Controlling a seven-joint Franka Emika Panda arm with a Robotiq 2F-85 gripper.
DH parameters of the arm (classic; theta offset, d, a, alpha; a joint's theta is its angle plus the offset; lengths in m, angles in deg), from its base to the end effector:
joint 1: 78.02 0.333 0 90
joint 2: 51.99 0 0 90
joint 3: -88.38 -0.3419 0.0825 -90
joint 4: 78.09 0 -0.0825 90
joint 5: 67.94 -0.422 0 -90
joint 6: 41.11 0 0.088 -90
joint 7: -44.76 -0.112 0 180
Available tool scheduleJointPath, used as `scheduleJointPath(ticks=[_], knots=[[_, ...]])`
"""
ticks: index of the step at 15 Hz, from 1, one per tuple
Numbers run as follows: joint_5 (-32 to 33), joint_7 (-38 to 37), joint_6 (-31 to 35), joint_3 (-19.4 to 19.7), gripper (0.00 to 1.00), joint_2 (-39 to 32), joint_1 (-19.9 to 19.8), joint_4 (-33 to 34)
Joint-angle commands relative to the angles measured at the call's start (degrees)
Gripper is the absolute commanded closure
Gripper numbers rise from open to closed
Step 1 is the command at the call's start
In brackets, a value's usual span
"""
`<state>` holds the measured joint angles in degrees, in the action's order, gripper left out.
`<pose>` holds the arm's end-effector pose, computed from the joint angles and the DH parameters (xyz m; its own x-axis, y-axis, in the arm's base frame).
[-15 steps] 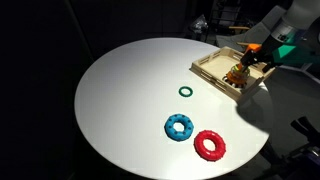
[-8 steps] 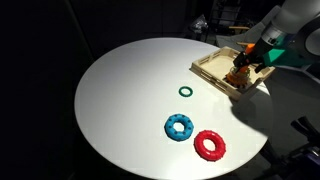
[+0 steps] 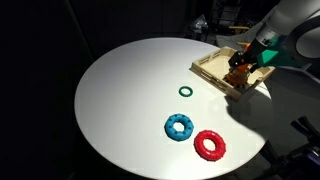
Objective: Take the light green ring off the stack and put it on the table
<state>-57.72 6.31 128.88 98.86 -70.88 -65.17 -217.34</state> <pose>0.5305 0.0300 0.1792 0.8789 -0.4181 0.2294 -0.4246 -0.9051 -0.0228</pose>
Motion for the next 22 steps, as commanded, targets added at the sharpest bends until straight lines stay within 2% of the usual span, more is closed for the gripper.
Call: scheduleJointPath(ticks=[1, 4, 6, 8, 11, 22], knots=[[-0.89, 1.14, 1.23, 2.29, 0.0, -1.53, 1.76, 1.94], [-0.97, 1.16, 2.04, 3.74, 0.0, -2.44, 2.74, 2.65], [-1.0, 0.94, 2.71, 4.92, 0.25, -3.06, 3.67, 2.91], [-1.07, 0.81, 3.29, 6.21, 0.43, -3.31, 4.86, 2.99], [-0.51, 0.14, 2.87, 8.52, 0.51, -2.43, 7.25, 2.87], [1.82, -2.22, -2.32, 13.91, 0.51, 7.19, 13.75, 1.02]])
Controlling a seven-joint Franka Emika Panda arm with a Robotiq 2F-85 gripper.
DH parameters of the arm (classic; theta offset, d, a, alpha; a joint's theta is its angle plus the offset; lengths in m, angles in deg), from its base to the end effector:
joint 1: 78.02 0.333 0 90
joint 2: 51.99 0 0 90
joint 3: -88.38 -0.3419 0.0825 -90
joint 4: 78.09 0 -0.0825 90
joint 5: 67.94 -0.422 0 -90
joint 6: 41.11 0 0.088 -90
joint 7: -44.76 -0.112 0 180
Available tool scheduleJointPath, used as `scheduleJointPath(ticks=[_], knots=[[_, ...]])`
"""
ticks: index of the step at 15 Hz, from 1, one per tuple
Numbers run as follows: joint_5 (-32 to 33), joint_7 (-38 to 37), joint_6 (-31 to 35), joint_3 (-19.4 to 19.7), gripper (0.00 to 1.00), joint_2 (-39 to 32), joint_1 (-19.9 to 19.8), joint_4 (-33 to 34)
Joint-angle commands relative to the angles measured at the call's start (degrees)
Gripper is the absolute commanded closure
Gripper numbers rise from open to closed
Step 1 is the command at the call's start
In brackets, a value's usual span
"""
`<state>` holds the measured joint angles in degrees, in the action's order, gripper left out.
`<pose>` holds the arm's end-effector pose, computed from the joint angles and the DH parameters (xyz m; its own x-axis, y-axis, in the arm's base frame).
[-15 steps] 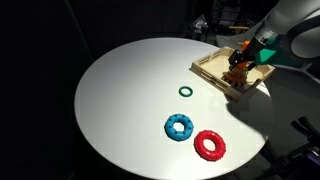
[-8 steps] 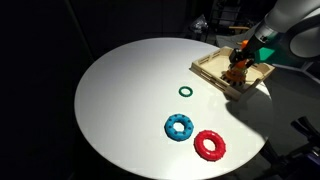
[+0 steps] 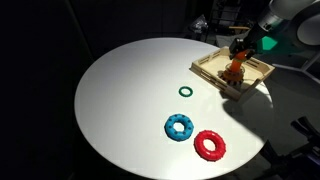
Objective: Take the light green ring off the stack and put it on the table
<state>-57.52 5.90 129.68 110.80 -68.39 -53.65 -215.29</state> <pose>0.5550 0.0278 0.2256 0.8489 -0.4032 0.3419 -0.4181 -0.9078 -0.0325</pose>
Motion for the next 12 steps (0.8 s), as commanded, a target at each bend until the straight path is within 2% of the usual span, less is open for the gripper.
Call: scheduleJointPath(ticks=[1, 4, 9, 12], knots=[[1.66, -1.88, -3.69, 2.16, 0.51, 5.94, 2.74, -1.19], [1.94, -2.05, -4.88, 2.31, 0.51, 9.84, 4.1, -1.77], [-0.66, -0.52, -5.43, 0.07, 0.51, 16.4, 5.46, -3.39], [-4.68, 1.87, -6.57, -1.6, 0.51, 19.13, 6.29, -5.16]])
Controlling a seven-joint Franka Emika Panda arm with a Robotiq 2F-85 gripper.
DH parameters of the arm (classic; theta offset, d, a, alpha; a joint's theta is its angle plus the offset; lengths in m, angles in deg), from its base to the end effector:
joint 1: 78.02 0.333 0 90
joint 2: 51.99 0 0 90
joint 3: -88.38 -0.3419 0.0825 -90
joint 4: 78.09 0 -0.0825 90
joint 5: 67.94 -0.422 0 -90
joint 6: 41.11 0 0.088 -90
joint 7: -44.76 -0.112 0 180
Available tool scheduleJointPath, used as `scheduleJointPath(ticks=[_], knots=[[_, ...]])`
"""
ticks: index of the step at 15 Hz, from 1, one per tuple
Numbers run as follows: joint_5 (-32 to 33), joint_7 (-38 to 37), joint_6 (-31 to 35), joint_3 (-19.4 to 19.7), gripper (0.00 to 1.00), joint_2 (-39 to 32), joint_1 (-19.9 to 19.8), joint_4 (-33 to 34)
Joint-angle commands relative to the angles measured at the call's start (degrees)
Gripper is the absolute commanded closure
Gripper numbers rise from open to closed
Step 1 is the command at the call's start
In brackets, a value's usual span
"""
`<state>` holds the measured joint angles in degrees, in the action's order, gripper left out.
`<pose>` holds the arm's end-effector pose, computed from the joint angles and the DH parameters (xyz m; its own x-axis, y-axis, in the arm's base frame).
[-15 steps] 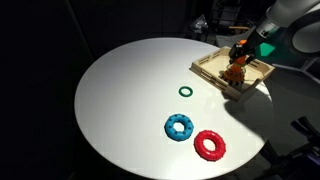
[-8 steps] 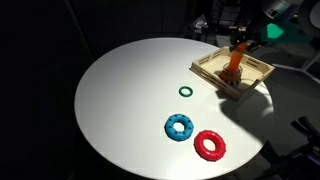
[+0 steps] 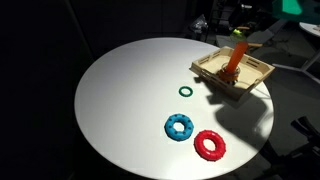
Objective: Take the light green ring off the stack and put it on the table
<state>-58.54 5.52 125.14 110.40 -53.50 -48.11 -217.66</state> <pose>0.5409 0.0847 0.3326 0.8337 -0.3864 0.3944 -0.3439 -0.9222 -0.1767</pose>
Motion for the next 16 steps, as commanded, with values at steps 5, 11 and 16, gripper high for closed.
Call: scheduleJointPath(ticks=[5, 11, 16], knots=[[-20.68, 12.53, -8.95, -18.14, 0.51, 5.52, -12.18, -5.51], [-27.34, 18.04, -15.04, -24.03, 0.51, 3.88, -18.69, -6.93], [-26.31, 18.28, -15.48, -25.49, 0.51, 1.93, -20.95, -8.33]])
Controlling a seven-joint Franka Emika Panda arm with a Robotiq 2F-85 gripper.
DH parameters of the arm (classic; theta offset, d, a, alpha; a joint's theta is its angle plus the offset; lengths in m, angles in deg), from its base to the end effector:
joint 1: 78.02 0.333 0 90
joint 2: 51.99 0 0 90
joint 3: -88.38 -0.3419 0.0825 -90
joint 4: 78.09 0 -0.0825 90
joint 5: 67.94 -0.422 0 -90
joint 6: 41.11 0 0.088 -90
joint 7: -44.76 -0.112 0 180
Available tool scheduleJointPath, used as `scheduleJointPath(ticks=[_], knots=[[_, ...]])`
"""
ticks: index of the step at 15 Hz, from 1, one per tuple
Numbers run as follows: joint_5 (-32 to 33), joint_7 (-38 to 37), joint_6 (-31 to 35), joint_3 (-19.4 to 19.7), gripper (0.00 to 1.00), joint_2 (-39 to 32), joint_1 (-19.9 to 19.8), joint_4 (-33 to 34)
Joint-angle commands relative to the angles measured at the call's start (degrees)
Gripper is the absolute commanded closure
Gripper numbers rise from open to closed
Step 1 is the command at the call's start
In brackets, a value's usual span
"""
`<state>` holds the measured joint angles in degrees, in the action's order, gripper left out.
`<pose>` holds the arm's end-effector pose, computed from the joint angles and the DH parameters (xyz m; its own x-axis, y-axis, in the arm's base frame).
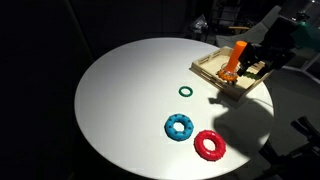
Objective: Take the light green ring off the stack and put it on the table
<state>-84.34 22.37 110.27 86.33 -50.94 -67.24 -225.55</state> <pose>0.4646 0.0989 0.2660 0.9160 -0.4012 0.0027 -0.3950 -0.9029 -0.1694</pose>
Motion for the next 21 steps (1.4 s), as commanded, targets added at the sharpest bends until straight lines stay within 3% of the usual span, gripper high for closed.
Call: scheduleJointPath(ticks=[1, 8, 9, 11, 14, 17, 21], knots=[[0.06, 1.02, 0.75, -1.7, 0.51, -1.29, -1.97, -0.71], [1.79, -0.44, 8.26, -2.66, 0.51, -6.17, -1.67, -1.11], [2.41, -0.84, 9.47, -2.55, 0.06, -6.75, -1.61, -1.26], [3.44, -1.05, 10.85, -2.17, 0.0, -7.61, -1.6, -1.35], [5.41, -1.46, 11.63, -1.27, 0.0, -8.22, -1.67, -1.56], [6.86, -1.53, 5.82, -0.13, 0.0, -7.59, -2.38, -0.94], [6.08, -0.37, -8.52, 0.29, 0.0, -6.21, -4.57, 1.83]])
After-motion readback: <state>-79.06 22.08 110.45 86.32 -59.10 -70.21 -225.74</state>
